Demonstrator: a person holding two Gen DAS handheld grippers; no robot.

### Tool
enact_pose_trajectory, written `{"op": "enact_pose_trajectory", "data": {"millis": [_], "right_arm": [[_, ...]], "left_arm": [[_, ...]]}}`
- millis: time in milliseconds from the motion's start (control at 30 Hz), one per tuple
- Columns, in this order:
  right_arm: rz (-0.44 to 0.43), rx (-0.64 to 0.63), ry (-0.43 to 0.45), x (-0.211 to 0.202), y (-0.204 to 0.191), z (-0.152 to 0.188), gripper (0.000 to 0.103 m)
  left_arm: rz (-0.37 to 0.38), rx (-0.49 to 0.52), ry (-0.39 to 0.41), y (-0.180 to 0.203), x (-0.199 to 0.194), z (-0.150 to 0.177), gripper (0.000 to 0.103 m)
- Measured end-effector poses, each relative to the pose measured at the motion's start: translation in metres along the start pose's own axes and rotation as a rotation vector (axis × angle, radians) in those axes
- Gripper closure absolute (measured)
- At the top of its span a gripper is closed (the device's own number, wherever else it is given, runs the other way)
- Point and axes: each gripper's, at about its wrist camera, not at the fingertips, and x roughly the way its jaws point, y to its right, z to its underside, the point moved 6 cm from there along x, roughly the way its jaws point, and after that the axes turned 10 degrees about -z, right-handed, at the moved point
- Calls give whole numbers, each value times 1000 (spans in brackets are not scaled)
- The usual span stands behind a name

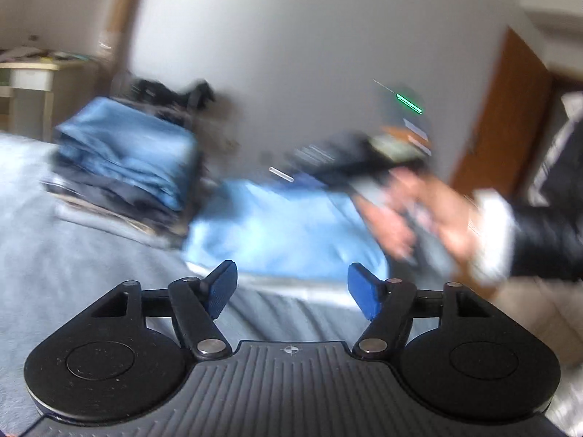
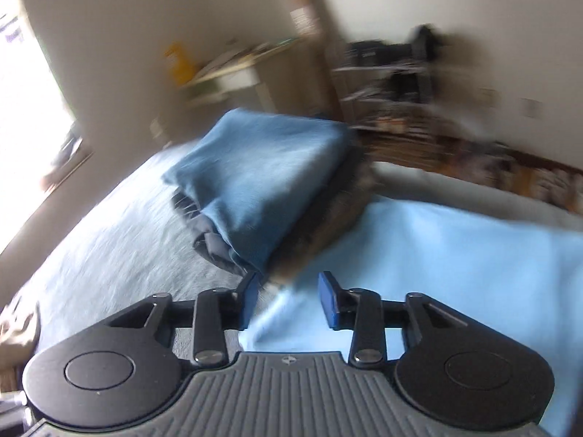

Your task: Fold clothes

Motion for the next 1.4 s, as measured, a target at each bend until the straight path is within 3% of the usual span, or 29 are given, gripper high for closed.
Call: {"op": "enact_pose_trajectory", "data": {"millis": [133,333,433,533,733,867,1000,1100,1233,1400], "right_arm": [[116,43,103,-61,-14,23,58],[296,44,131,-115,-62,74,52],[364,46,102,-125,-84,100,39],[442,52,72,-124,-98,122,36],[586,47,11,-128,-113,158,33],[660,61,21,-151,-124,165,27],[696,51,49,-180,-143,166,22],[699,12,88,-209,-159,159,9],[702,-64,128,-231,-163,141,5],[645,-106,113,-218,-139,137,3]], "left_arm": [[-156,-192,28,-34,-21,-3,27],[-292,-399,-62,-61,-40,15,25],[-324,-344,-155,-48,-43,30,22],[-337,-275,-192,-36,-43,43,16],[-348,-216,-142,-19,-61,51,7],[-320,-195,-130,-4,-80,49,2],[-285,-169,-104,14,-101,49,0],[-238,-162,-84,27,-112,53,0],[-262,-99,-123,43,-111,65,0],[-320,-108,-131,53,-91,59,0]]}}
